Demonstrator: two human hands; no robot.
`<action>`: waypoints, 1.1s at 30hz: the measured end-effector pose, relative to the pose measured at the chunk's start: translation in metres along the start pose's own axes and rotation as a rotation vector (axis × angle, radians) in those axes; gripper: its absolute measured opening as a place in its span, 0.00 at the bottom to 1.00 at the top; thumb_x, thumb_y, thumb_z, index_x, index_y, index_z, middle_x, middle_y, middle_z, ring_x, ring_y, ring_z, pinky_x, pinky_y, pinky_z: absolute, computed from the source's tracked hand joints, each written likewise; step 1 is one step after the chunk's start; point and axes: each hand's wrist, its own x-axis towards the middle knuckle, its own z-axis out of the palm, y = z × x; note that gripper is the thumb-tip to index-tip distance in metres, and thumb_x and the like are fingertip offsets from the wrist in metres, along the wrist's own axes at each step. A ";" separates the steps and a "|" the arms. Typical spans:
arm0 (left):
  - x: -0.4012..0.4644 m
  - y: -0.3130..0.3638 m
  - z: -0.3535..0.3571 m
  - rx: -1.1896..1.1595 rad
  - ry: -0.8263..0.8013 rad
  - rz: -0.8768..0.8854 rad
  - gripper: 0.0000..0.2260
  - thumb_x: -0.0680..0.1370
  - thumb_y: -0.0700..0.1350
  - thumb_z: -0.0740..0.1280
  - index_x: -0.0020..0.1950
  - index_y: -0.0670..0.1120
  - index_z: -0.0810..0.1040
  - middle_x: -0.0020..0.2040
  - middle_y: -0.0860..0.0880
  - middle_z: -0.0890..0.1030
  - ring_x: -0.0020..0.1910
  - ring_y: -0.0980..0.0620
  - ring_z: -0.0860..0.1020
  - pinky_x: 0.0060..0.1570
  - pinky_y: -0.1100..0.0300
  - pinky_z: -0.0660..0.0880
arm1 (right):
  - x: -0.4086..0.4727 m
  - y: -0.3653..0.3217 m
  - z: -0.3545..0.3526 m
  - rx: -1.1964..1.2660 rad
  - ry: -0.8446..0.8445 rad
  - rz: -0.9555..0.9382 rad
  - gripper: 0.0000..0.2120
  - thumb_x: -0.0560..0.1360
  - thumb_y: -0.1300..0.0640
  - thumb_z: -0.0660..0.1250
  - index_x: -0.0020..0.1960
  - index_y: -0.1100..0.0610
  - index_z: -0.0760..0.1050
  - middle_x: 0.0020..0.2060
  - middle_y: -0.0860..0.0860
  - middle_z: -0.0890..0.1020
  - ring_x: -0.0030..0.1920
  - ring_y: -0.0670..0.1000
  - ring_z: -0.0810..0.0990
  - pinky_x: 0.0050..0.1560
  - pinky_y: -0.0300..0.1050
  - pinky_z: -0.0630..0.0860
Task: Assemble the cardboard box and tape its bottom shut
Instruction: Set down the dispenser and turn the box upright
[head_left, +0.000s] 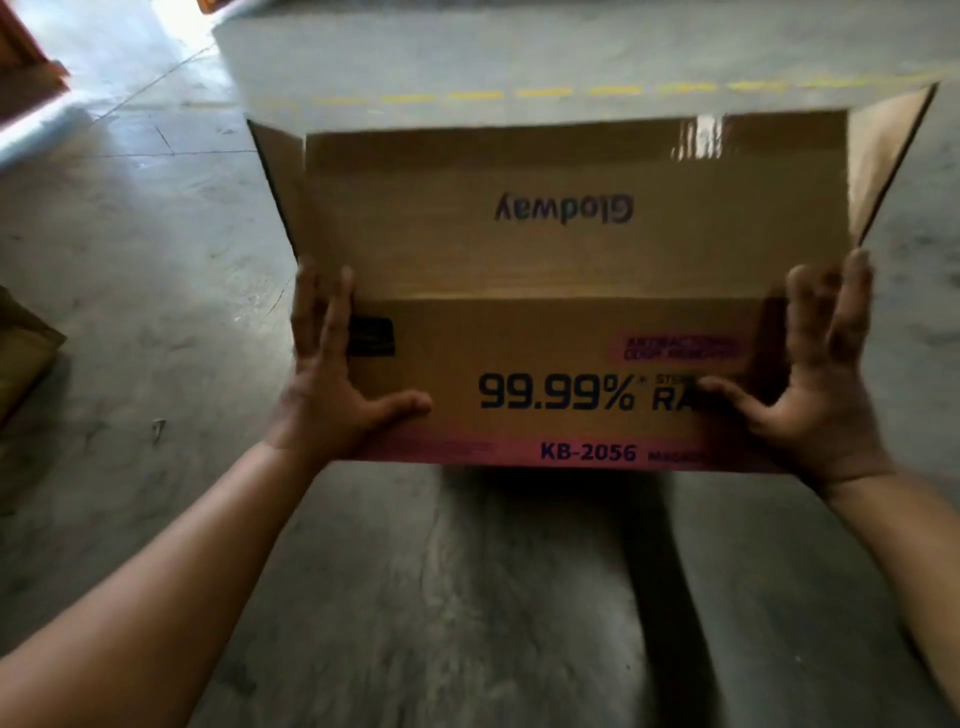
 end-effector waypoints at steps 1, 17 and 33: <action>-0.011 -0.006 0.009 0.019 -0.030 -0.024 0.59 0.61 0.69 0.74 0.81 0.50 0.45 0.80 0.43 0.40 0.79 0.52 0.37 0.75 0.47 0.53 | -0.007 0.003 0.010 0.002 -0.036 0.008 0.51 0.67 0.32 0.64 0.77 0.61 0.49 0.74 0.66 0.42 0.76 0.55 0.38 0.75 0.50 0.47; -0.075 -0.043 0.074 0.193 -0.388 -0.097 0.56 0.68 0.70 0.64 0.77 0.51 0.28 0.74 0.39 0.24 0.74 0.37 0.28 0.72 0.38 0.59 | -0.088 0.012 0.086 -0.014 -0.165 0.235 0.45 0.70 0.38 0.62 0.78 0.53 0.44 0.75 0.57 0.37 0.75 0.58 0.35 0.73 0.62 0.49; -0.075 -0.030 0.068 0.172 -0.494 -0.210 0.55 0.70 0.64 0.71 0.75 0.62 0.27 0.71 0.51 0.18 0.73 0.46 0.34 0.70 0.43 0.61 | -0.082 0.012 0.085 -0.046 -0.266 0.351 0.47 0.70 0.41 0.66 0.77 0.44 0.37 0.74 0.53 0.30 0.73 0.48 0.32 0.72 0.54 0.49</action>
